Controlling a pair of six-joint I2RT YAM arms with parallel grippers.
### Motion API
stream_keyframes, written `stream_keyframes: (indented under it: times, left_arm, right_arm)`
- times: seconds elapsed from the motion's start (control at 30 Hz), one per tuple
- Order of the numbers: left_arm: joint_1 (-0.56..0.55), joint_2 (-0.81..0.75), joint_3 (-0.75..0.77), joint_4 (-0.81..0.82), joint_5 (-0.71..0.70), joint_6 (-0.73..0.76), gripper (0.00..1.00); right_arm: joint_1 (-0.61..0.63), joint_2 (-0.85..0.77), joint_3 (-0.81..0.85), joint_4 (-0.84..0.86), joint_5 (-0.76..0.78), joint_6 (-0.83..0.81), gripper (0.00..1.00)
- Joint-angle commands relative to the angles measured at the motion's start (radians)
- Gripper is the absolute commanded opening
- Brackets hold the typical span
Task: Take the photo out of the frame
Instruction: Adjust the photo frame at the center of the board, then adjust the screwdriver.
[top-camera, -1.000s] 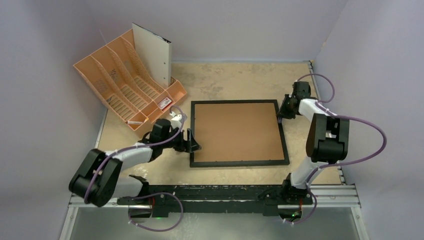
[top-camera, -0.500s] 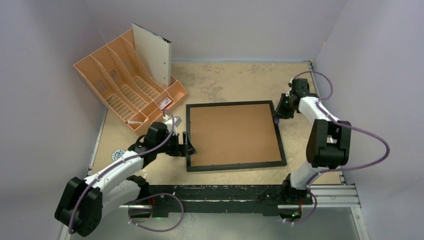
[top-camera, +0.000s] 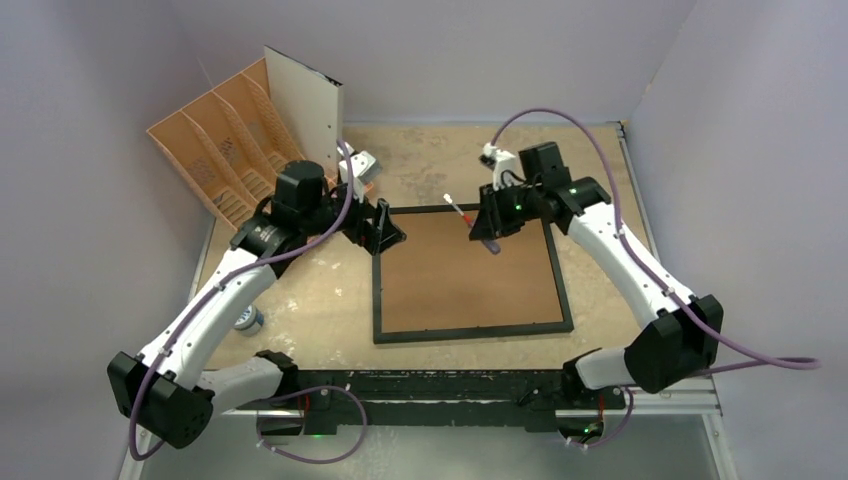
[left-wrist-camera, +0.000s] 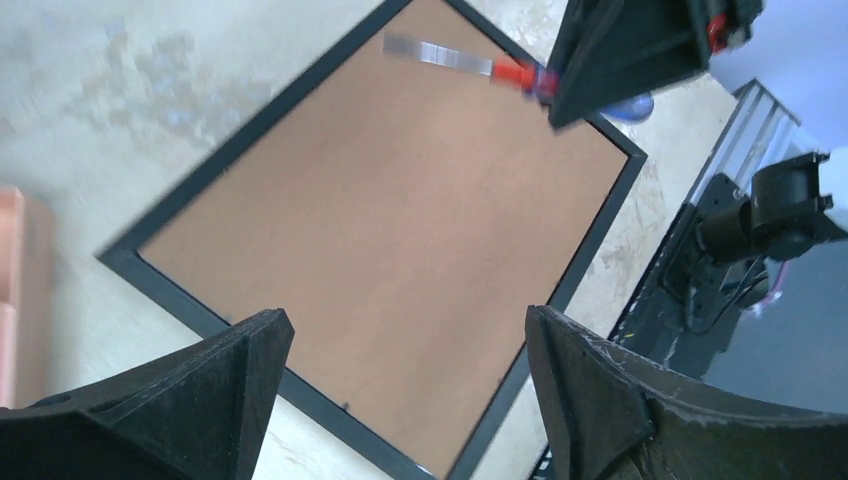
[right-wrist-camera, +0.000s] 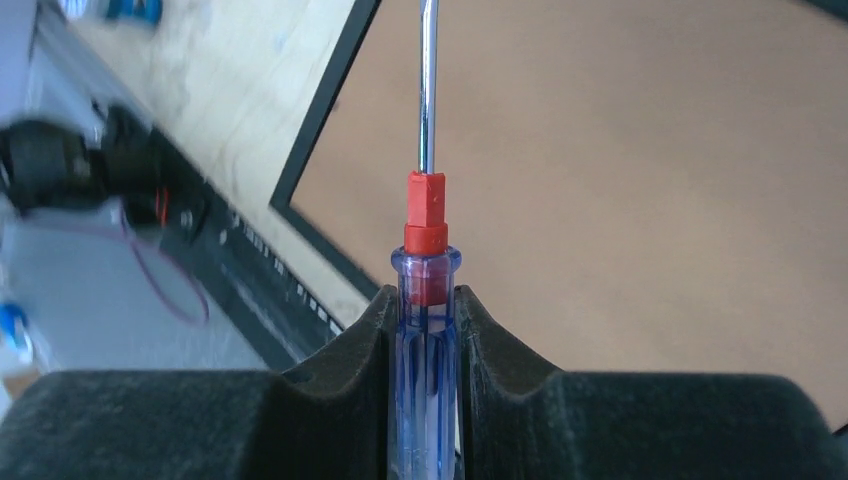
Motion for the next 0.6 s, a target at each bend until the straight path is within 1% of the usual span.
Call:
stream_keyframes:
  times: [0.0, 0.07, 0.13, 0.17, 0.3, 0.43, 0.57]
  left_arm:
    - [0.009, 0.026, 0.137, -0.142, 0.125, 0.301, 0.93]
    - [0.009, 0.049, 0.172, -0.162, 0.174, 0.370, 0.93]
    - [0.009, 0.076, 0.196, -0.176, 0.225, 0.403, 0.93]
    - [0.009, 0.088, 0.197, -0.172, 0.273, 0.414, 0.93]
    - [0.009, 0.139, 0.180, -0.129, 0.455, 0.438, 0.93]
    - [0.009, 0.213, 0.187, -0.157, 0.590, 0.483, 0.92]
    - [0.009, 0.257, 0.172, -0.109, 0.704, 0.450, 0.92]
  right_arm:
    - [0.107, 0.002, 0.081, -0.254, -0.025, -0.209, 0.00]
    - [0.147, 0.015, 0.100, -0.317, -0.029, -0.259, 0.00]
    - [0.162, 0.011, 0.091, -0.322, -0.067, -0.274, 0.00]
    - [0.168, 0.005, 0.085, -0.323, -0.100, -0.283, 0.00]
    - [0.216, -0.014, 0.101, -0.352, -0.192, -0.341, 0.00]
    - [0.243, -0.016, 0.156, -0.400, -0.271, -0.380, 0.00]
    - [0.263, -0.023, 0.187, -0.433, -0.316, -0.407, 0.00]
